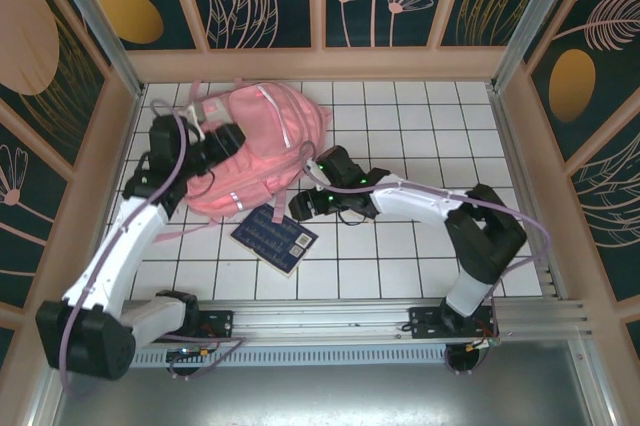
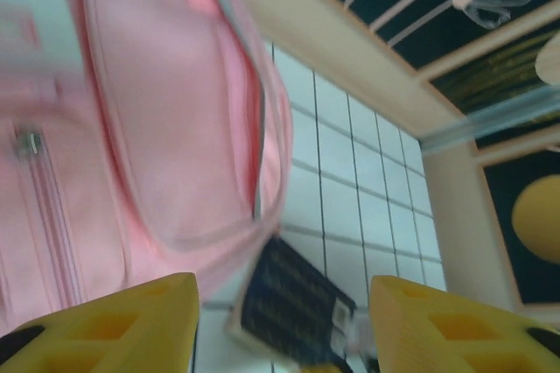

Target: Pack books, pencil case, and school supplies into a backpack

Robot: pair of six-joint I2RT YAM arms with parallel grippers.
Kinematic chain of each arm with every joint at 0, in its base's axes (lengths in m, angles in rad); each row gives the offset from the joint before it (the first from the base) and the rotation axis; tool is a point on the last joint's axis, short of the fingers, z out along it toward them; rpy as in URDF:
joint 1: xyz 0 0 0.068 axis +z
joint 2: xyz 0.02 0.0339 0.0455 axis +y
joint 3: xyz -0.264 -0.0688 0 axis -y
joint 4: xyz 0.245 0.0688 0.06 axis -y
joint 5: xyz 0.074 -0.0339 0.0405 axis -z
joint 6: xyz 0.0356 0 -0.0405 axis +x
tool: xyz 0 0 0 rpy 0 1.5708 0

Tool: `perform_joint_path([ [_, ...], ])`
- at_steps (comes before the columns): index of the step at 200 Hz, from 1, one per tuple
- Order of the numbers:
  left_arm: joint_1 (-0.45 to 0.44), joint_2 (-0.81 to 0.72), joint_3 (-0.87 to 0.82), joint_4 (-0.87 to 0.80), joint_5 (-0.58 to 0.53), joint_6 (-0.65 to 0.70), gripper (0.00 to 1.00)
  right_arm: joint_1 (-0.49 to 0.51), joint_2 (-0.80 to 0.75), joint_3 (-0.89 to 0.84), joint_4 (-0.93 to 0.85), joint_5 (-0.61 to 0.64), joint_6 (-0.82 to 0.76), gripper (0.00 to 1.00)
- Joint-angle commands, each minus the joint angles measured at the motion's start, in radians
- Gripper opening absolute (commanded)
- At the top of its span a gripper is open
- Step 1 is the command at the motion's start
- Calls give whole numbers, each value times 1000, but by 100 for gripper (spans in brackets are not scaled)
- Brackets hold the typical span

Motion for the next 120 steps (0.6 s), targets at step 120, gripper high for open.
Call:
perform_joint_path([
  [120, -60, -305, -601, -155, 101, -311, 61, 27, 275, 237, -172, -166, -112, 77],
])
